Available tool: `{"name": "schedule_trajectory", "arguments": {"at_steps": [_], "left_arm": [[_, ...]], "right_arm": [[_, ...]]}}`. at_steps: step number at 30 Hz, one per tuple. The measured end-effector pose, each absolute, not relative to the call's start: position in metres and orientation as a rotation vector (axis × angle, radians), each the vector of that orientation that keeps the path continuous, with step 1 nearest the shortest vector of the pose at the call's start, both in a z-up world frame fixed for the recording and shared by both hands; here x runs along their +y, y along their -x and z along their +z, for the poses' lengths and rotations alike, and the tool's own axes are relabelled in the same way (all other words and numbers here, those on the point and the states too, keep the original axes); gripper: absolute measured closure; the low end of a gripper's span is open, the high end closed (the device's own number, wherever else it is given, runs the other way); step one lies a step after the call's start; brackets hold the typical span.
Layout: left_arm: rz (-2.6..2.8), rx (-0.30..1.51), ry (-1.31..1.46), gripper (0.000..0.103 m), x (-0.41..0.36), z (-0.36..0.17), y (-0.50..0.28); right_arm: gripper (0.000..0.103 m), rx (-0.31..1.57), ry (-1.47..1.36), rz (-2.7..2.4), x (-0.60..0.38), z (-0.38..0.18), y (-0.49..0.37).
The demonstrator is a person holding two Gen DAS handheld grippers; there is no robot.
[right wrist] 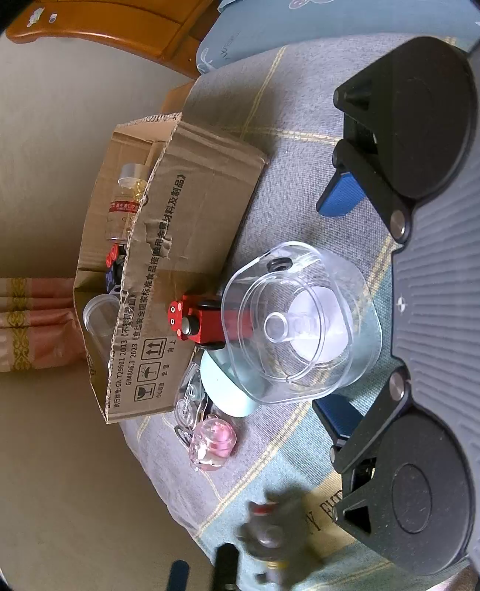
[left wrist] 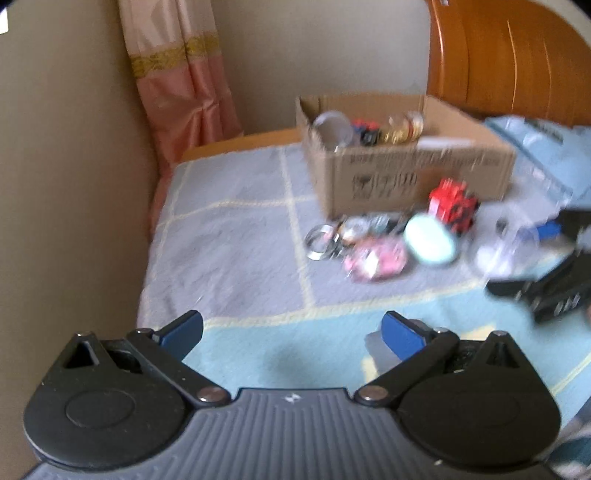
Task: Organize rigid objects
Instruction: 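Move right tool to the clear lidded container while left tool approaches the gray cat figurine, then grasp the clear lidded container with right tool while left tool grips the gray cat figurine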
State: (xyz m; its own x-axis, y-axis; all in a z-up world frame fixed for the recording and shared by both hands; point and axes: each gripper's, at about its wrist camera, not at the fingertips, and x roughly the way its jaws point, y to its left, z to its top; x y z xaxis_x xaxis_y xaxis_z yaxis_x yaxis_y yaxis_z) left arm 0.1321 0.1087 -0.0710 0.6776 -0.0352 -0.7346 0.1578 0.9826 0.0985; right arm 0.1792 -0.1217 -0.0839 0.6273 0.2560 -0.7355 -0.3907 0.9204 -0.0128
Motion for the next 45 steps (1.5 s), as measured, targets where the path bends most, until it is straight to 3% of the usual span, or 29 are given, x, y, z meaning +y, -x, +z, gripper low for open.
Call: {"name": "schedule_trajectory", "arguments": {"at_steps": [8,17,29,45], "left_arm": [[-0.322,0.826,-0.025,0.001,0.113,-0.063,-0.117],[-0.307,0.976,-0.225,0.001,0.097,-0.093,-0.119],[-0.179,0.952,-0.138,0.001,0.134,-0.090,-0.134],[-0.213,0.959,-0.190,0.001,0.075,-0.081,-0.103]], "right_arm": [[0.000,0.809,0.177,0.374,-0.121,-0.085,-0.179],[0.000,0.805,0.176,0.375,-0.121,-0.085,-0.179],[0.000,0.798,0.175,0.375,-0.120,-0.084,-0.178],[0.000,0.783,0.200,0.434,-0.121,-0.084,-0.176]]}}
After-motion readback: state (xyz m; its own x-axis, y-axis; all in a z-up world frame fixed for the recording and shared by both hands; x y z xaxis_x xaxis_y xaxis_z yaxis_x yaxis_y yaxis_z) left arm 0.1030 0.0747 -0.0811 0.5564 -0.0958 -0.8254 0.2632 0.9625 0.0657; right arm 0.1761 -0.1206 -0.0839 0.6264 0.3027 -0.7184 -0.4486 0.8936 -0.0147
